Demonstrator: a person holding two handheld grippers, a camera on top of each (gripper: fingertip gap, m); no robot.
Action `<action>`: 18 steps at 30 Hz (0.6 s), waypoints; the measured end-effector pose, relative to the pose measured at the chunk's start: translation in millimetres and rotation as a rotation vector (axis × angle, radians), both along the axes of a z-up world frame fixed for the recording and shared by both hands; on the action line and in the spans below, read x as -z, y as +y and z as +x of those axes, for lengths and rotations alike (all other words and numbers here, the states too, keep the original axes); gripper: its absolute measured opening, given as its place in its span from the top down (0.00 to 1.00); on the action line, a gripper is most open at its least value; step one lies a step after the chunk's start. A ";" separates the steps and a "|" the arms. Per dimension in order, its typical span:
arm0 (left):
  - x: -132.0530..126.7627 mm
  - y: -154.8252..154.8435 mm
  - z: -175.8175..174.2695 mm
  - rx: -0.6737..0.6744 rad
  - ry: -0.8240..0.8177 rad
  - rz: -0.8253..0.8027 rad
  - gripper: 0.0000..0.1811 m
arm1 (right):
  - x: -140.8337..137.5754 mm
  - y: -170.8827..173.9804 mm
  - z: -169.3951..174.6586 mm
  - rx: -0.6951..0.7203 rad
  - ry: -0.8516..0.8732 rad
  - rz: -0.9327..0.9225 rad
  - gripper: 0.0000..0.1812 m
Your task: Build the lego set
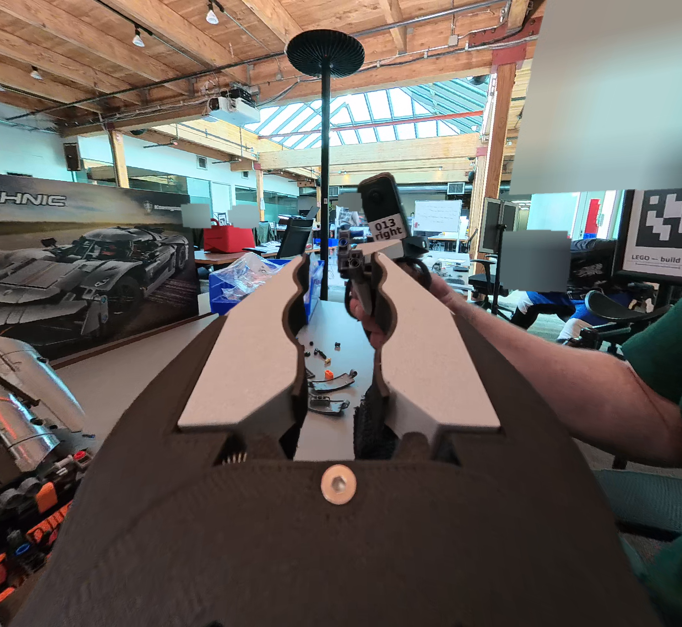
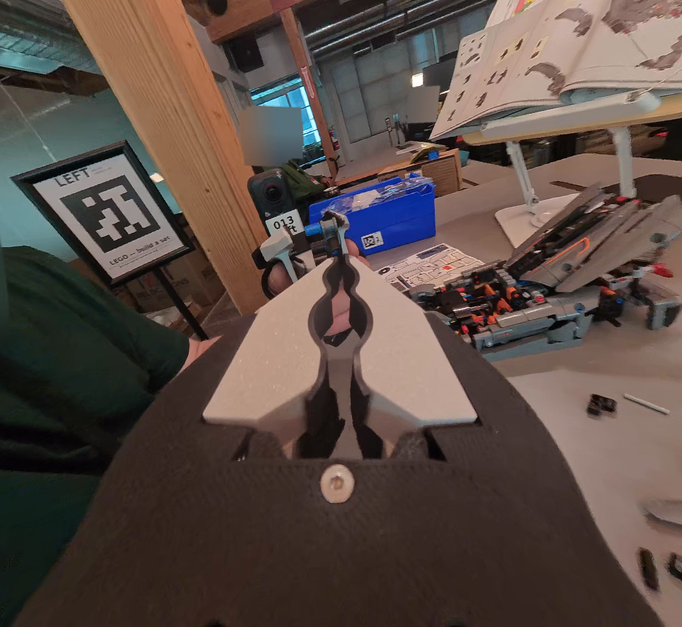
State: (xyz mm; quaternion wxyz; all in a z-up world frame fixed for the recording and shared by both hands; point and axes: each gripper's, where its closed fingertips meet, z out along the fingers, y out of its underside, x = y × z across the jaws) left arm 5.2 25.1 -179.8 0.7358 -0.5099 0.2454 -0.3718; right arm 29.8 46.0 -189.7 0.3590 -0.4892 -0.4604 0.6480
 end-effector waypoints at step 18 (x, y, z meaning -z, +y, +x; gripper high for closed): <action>63.3 38.5 61.6 -0.089 0.663 -0.167 0.81 | 4.8 102.2 152.8 0.511 0.006 0.082 1.00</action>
